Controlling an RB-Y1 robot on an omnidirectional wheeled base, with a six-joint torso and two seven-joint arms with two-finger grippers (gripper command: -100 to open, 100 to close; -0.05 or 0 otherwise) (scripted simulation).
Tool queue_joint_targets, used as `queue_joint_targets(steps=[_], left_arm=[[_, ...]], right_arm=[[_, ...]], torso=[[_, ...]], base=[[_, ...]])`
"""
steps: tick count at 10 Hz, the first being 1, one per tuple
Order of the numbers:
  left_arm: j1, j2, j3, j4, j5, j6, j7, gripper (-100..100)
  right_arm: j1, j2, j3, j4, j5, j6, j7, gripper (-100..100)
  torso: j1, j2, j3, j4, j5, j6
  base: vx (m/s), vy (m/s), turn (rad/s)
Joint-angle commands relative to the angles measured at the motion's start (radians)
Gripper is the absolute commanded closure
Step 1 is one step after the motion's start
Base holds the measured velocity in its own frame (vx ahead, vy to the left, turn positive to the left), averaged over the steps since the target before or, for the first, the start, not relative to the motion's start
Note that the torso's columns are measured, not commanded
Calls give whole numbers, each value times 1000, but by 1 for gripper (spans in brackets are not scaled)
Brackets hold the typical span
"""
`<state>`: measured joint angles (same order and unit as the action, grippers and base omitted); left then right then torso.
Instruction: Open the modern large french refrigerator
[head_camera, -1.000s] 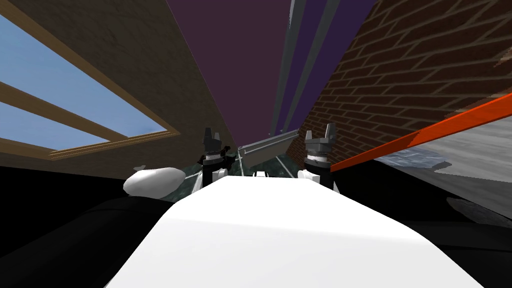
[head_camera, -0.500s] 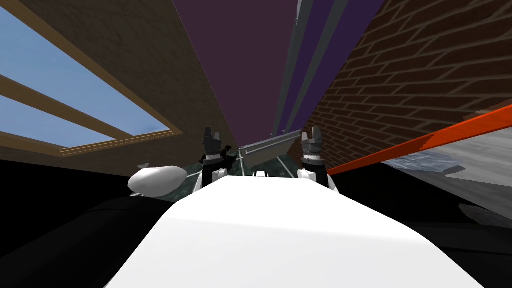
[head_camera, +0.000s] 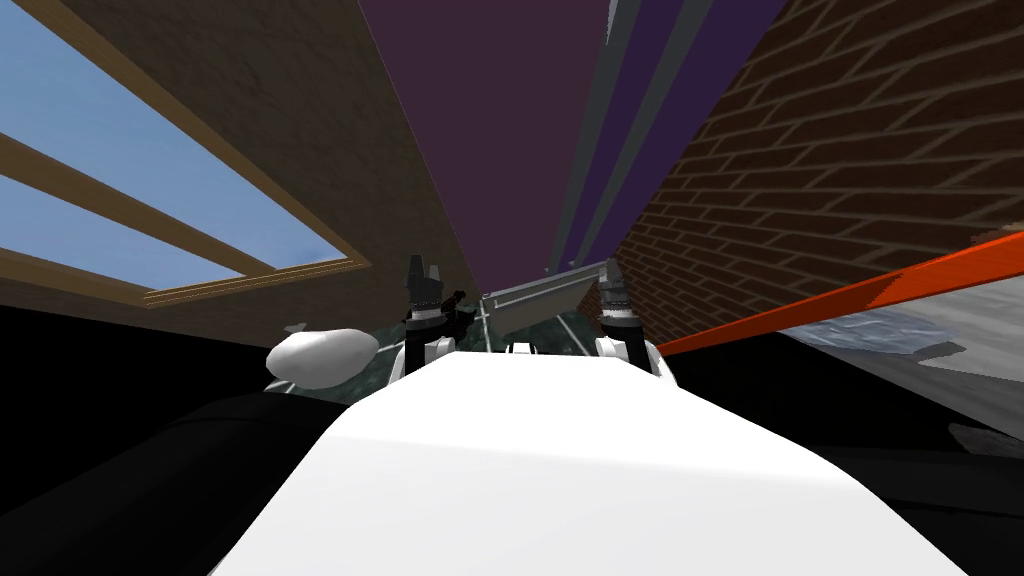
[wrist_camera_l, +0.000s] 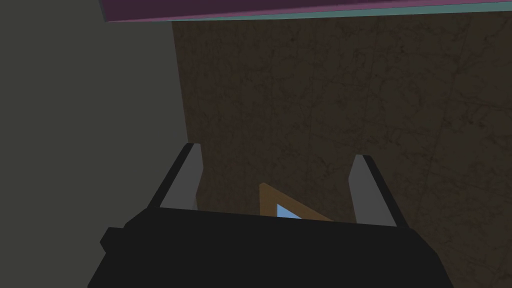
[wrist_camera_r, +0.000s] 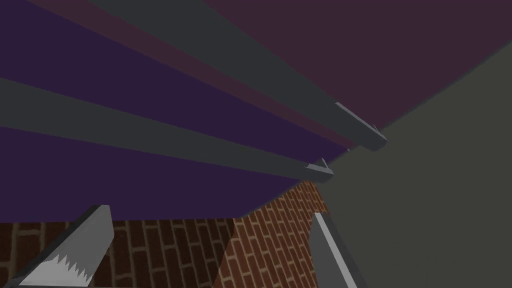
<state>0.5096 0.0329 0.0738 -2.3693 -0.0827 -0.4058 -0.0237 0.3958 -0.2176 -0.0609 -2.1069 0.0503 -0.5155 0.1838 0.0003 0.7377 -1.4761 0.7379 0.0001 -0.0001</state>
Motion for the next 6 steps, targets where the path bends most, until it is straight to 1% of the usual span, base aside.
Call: queue_joint_targets(steps=[1,2,3,4,5,6], left_arm=[[0,0,0,0,0,0,0,0],[0,0,0,0,0,0,0,0],[0,0,0,0,0,0,0,0],[0,0,0,0,0,0,0,0],[0,0,0,0,0,0,0,0],[0,0,0,0,0,0,0,0]], right_arm=[[-22,-18,10,48,40,-3,74,-100],[-22,-18,10,48,40,-3,84,-100],[-38,-35,10,81,62,-6,125,-100],[-38,-35,10,81,62,-6,127,-100],[-53,-52,10,115,84,-9,168,-100],[-69,-69,11,151,107,-12,194,-100]], torso=[[0,0,0,0,0,0],[0,0,0,0,0,0],[-1,0,0,0,0,0],[0,0,0,0,0,0],[0,1,0,0,0,0],[0,0,0,0,0,0]], base=[[15,18,37],[12,14,23],[14,18,54],[11,16,23],[10,20,36],[17,32,72]])
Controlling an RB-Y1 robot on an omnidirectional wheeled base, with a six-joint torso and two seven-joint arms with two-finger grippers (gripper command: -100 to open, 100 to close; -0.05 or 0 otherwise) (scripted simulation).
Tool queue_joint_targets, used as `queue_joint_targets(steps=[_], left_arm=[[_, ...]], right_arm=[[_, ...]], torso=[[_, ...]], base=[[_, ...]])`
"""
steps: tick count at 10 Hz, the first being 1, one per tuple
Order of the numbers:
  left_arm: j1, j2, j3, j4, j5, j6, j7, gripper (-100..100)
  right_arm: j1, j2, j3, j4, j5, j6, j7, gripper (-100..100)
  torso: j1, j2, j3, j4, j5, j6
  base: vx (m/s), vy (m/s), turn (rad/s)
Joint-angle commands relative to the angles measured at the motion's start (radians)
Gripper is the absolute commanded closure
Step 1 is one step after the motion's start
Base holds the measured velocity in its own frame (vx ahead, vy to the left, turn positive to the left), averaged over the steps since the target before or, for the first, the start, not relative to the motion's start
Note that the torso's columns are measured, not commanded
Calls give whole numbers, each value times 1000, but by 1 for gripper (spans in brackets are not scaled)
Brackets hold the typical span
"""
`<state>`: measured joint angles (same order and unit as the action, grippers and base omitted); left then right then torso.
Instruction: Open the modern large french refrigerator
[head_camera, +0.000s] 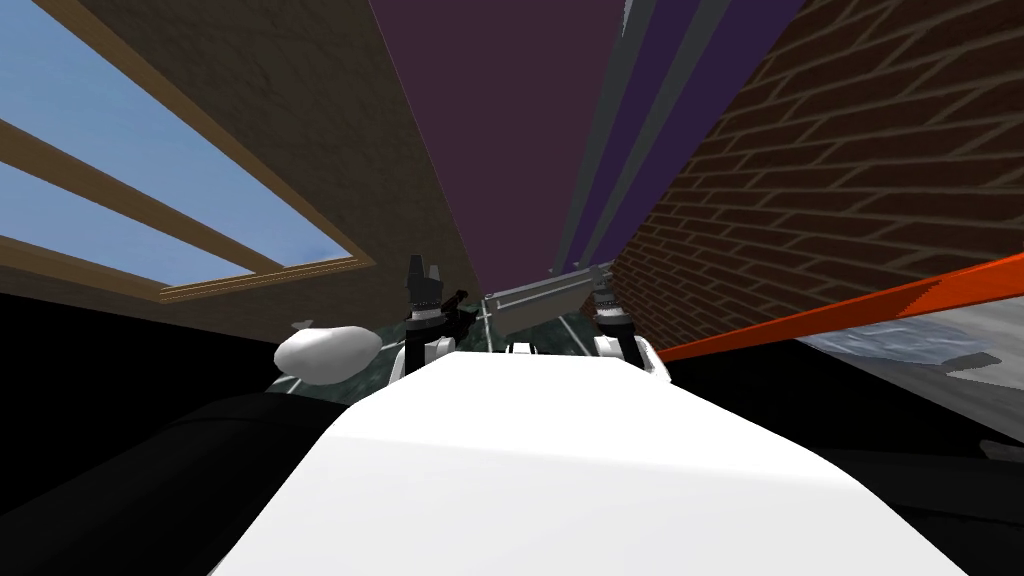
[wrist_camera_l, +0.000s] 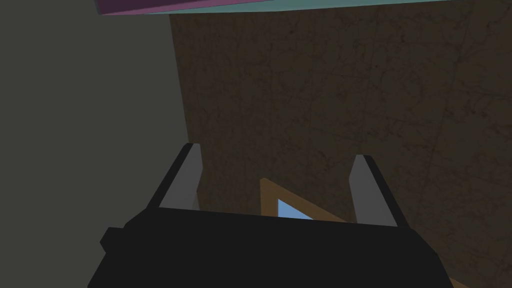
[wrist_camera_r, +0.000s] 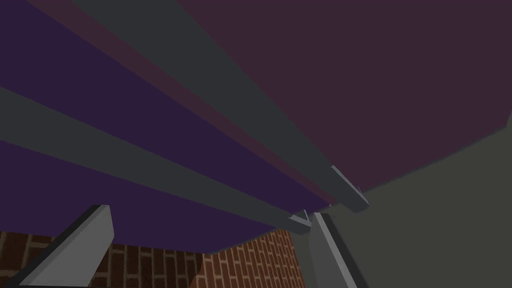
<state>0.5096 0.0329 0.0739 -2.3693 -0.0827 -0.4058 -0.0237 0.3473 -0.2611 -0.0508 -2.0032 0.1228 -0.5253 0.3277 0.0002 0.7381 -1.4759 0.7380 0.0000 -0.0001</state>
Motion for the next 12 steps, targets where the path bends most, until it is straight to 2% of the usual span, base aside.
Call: queue_joint_targets(steps=[1,2,3,4,5,6,7,8,9,10,11,12], left_arm=[[0,0,0,0,0,0,0,0],[0,0,0,0,0,0,0,0],[0,0,0,0,0,0,0,0],[0,0,0,0,0,0,0,0],[0,0,0,0,0,0,0,0],[0,0,0,0,0,0,0,0],[0,0,0,0,0,0,0,0],[0,0,0,0,0,0,0,0],[0,0,0,0,0,0,0,0],[0,0,0,0,0,0,0,0],[0,0,0,0,0,0,0,0],[0,0,0,0,0,0,0,0]], right_arm=[[-21,-26,1,47,34,-2,72,-100],[-37,-43,1,83,57,-5,101,-100],[-37,-43,1,83,57,-5,117,-100],[-53,-60,1,120,81,-8,153,-100],[-53,-60,1,120,81,-8,163,-100],[-70,-78,1,157,105,-10,202,-100],[-70,-78,1,157,105,-10,209,-100],[-87,-97,1,195,128,-13,247,-100],[-87,-97,1,195,128,-13,255,-100],[-104,-116,2,233,152,-15,294,-100],[-104,-116,2,233,152,-15,301,-100],[-121,-135,2,271,175,-18,341,-100]], torso=[[0,0,0,0,0,0],[0,0,0,0,0,0],[0,0,0,0,0,0],[-1,0,0,0,0,0],[0,0,0,0,0,0],[-1,0,0,0,0,0],[0,0,0,0,0,0],[0,0,0,0,0,0],[0,0,0,0,0,0],[0,0,0,0,0,0],[0,0,0,0,0,0],[0,0,0,0,0,0]], base=[[16,22,30],[17,24,38],[13,17,25],[12,19,69],[11,14,19],[13,18,35],[13,15,26],[13,19,51],[10,16,26],[16,21,40],[14,18,22],[15,19,53]])
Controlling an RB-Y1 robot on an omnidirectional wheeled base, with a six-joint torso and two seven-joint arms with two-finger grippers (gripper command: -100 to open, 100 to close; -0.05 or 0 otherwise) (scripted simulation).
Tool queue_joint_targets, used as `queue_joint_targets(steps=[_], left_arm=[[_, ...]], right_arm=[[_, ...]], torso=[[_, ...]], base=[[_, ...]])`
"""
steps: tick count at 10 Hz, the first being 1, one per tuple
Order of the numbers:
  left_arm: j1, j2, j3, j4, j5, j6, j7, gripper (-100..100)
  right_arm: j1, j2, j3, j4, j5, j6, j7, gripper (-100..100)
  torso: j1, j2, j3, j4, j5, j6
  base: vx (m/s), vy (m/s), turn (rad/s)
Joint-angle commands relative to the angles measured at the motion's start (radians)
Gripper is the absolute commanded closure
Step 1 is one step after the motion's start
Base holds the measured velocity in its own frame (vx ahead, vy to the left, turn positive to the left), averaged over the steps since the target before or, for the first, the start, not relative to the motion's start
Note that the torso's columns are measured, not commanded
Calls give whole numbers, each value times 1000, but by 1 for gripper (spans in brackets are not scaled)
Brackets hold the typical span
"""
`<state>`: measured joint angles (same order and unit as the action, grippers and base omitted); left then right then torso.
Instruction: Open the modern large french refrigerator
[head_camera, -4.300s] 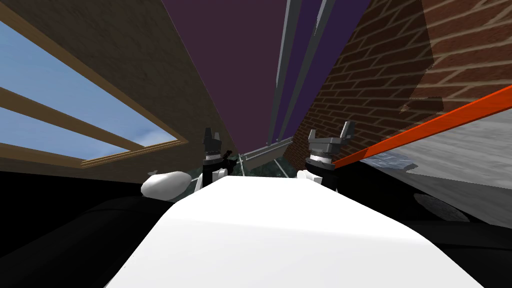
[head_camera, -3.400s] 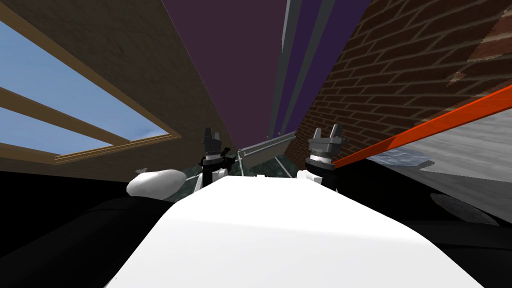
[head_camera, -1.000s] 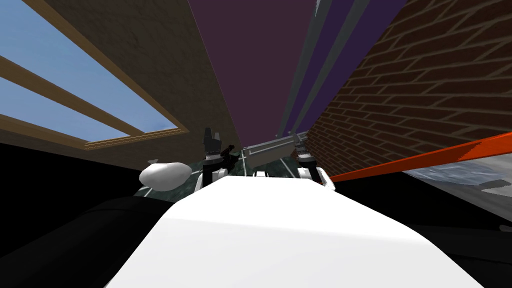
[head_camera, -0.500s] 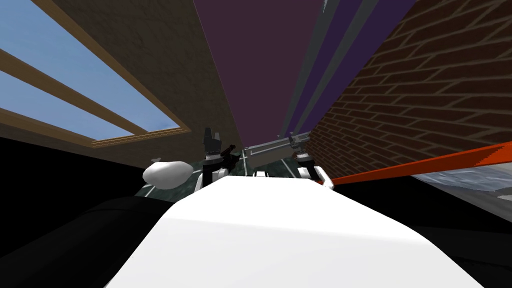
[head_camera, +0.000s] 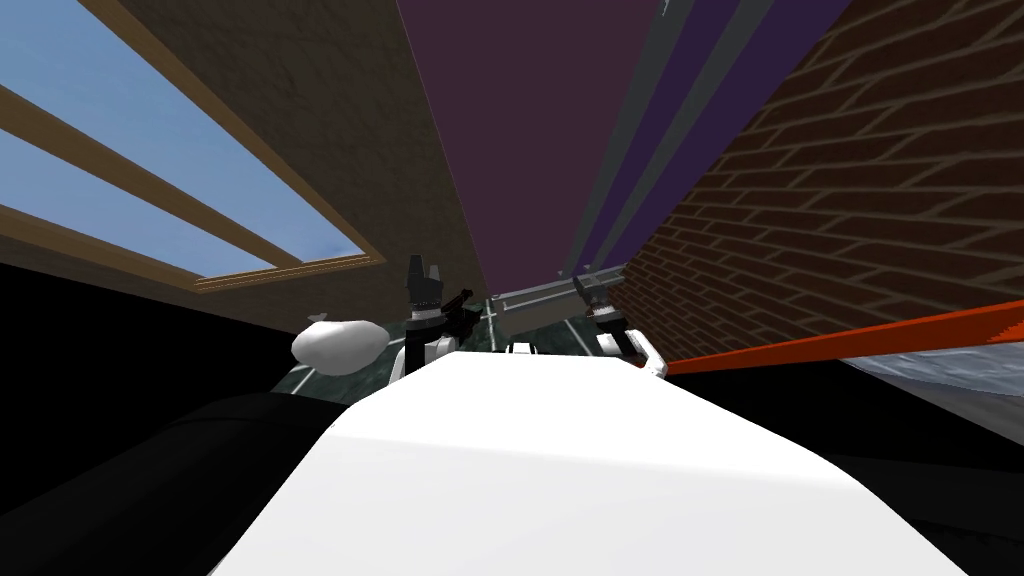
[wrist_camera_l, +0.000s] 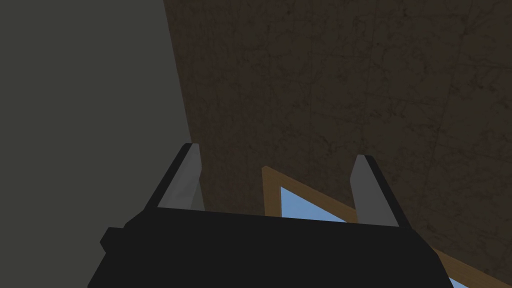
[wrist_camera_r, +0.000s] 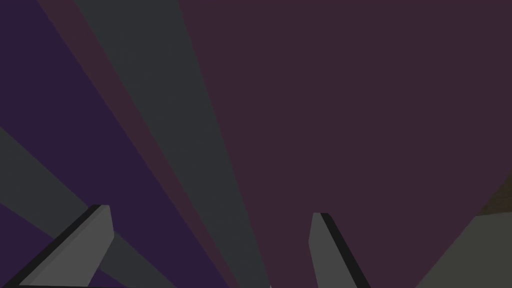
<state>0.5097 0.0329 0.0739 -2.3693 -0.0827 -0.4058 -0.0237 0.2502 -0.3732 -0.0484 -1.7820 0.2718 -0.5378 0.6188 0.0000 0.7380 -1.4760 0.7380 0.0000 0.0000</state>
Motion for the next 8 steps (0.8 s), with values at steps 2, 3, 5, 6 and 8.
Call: queue_joint_targets(steps=[2,3,5,6,8], left_arm=[[0,0,0,0,0,0,0,0],[0,0,0,0,0,0,0,0],[0,0,0,0,0,0,0,0],[0,0,0,0,0,0,0,0],[0,0,0,0,0,0,0,0]], right_arm=[[-40,-43,0,89,50,-8,96,-100],[-40,-43,0,89,50,-8,101,-100],[-57,-63,0,127,73,-10,146,-100],[-73,-83,0,164,95,-12,187,-100],[-89,-103,0,201,117,-14,232,-100]], torso=[[0,0,0,0,0,0],[0,0,0,0,0,0],[0,0,0,0,0,0],[0,0,0,0,0,0],[0,0,0,0,0,0]], base=[[13,18,34],[11,17,26],[17,20,35],[15,17,40],[18,24,51]])
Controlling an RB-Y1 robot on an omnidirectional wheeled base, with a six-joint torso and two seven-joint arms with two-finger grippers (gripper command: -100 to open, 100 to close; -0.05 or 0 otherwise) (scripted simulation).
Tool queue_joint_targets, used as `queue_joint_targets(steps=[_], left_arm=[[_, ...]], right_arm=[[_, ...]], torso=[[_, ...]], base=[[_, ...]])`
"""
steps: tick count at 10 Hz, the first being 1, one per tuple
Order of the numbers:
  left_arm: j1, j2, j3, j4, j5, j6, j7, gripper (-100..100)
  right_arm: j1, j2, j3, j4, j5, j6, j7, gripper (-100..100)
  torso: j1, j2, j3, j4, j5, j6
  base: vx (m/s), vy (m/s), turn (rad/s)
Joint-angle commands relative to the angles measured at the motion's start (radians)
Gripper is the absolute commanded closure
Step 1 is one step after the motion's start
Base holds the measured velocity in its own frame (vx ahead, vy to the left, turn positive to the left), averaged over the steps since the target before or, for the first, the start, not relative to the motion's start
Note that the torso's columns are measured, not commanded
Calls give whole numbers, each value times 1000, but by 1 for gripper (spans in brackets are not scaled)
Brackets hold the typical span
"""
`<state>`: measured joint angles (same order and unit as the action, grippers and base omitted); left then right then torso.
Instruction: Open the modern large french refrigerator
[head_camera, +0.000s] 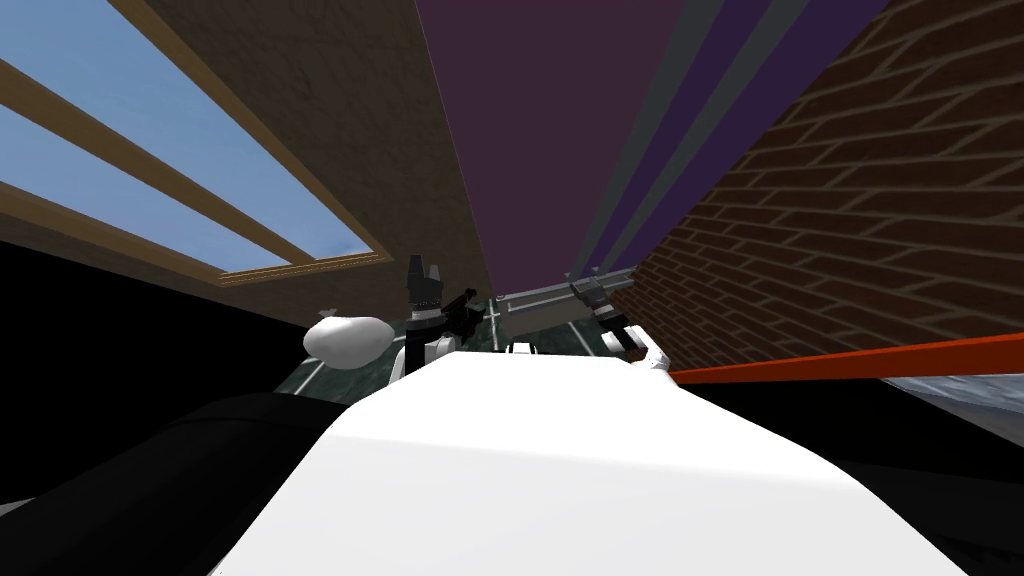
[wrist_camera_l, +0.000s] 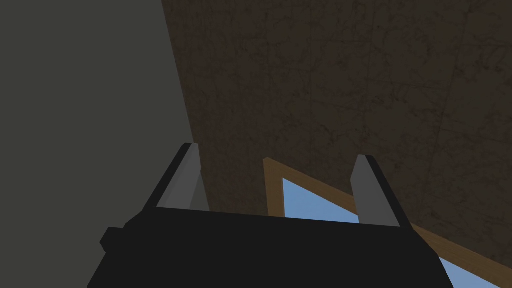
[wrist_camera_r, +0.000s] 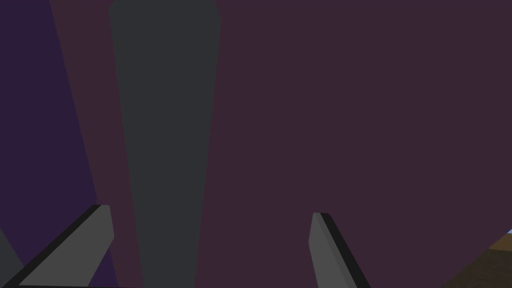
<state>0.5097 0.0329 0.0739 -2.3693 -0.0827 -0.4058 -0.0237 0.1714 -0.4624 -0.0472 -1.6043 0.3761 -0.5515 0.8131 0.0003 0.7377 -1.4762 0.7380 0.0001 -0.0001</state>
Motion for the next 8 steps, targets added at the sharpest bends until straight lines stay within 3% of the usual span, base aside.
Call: queue_joint_targets(steps=[1,2,4,5,8], left_arm=[[0,0,0,0,0,0,0,0],[0,0,0,0,0,0,0,0],[0,0,0,0,0,0,0,0],[0,0,0,0,0,0,0,0],[0,0,0,0,0,0,0,0]], right_arm=[[-26,-34,-1,59,34,-2,74,-100],[-26,-34,-1,59,34,-2,80,-100],[-55,-72,0,119,75,-6,145,-100],[-55,-72,0,126,75,-6,158,-100],[-94,-126,0,216,128,-11,254,-100]], torso=[[0,0,0,0,0,0],[0,0,0,0,0,0],[-1,0,0,0,0,0],[0,0,0,0,0,0],[0,0,0,0,0,0]], base=[[19,22,32],[13,15,22],[14,18,51],[14,19,23],[20,23,48]])
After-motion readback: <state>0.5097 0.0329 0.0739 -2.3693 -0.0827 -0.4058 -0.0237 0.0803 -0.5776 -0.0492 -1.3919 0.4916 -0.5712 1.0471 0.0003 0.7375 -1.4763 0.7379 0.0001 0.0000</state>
